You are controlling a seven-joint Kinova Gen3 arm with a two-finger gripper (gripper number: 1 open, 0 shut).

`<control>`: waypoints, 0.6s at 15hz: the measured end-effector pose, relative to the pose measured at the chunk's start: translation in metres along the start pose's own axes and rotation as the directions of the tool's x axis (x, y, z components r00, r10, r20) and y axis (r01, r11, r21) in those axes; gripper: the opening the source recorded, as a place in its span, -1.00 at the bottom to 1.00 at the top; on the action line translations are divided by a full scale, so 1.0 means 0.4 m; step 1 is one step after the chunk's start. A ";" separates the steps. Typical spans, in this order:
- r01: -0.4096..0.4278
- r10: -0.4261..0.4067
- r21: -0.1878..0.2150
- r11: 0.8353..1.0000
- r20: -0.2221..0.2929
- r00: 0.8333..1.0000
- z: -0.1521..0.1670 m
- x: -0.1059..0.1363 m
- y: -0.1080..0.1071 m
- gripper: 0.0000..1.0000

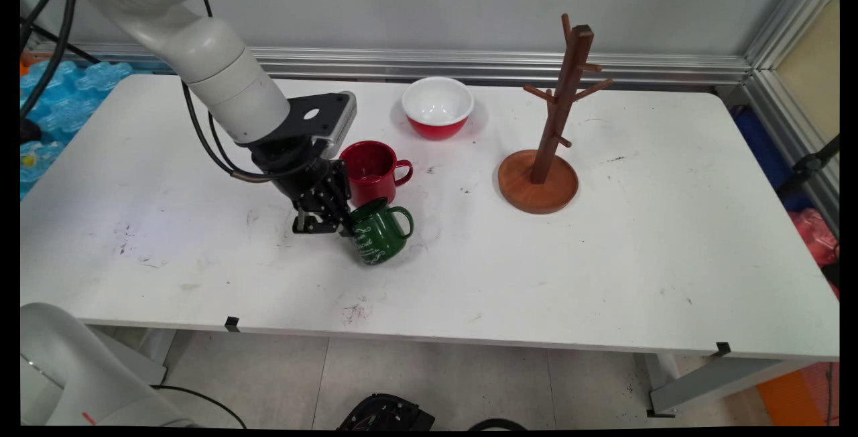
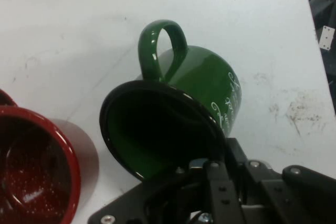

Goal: Place the picked object on the table

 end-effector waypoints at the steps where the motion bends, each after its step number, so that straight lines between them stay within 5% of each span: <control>1: -0.003 0.003 0.000 1.000 0.000 1.000 0.001 0.001 -0.001 -1.00; 3: -0.008 0.008 -0.001 1.000 -0.001 1.000 0.003 0.003 -0.002 -1.00; 4: -0.010 0.010 -0.001 1.000 -0.001 1.000 0.004 0.004 -0.003 1.00; 9: -0.019 0.019 -0.005 1.000 -0.005 1.000 0.007 0.007 -0.004 1.00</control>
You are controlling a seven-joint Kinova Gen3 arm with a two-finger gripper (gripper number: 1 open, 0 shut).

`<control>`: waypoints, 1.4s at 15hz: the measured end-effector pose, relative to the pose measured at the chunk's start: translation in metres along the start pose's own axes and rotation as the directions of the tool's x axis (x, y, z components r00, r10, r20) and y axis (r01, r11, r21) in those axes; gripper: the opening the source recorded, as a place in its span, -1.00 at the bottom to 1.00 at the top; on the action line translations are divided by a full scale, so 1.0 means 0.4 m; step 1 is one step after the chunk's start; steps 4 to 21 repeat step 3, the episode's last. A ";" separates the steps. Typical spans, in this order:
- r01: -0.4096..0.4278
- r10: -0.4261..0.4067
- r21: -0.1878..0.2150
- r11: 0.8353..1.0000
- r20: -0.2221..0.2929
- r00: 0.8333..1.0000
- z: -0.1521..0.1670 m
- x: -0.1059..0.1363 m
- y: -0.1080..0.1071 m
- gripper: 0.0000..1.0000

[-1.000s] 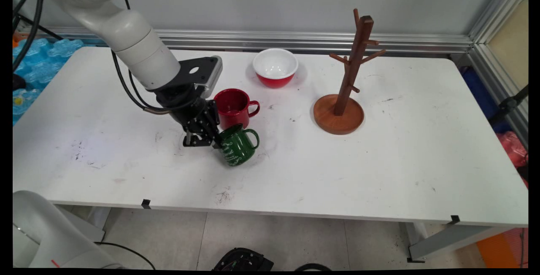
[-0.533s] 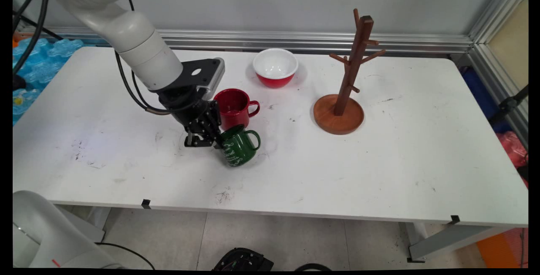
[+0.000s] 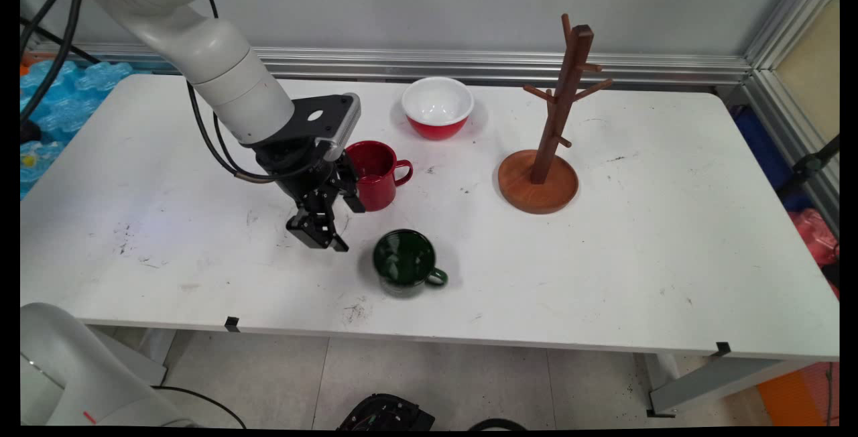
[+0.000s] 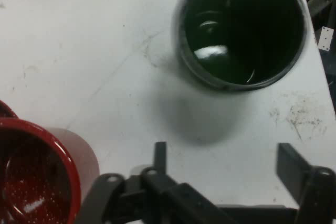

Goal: Place the picked object on the table

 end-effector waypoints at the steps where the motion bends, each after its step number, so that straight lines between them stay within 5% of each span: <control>1: -0.001 0.001 -0.001 1.000 -0.001 1.000 0.000 0.001 0.000 1.00; 21: -0.003 0.003 -0.004 1.000 -0.002 1.000 0.000 0.002 0.001 1.00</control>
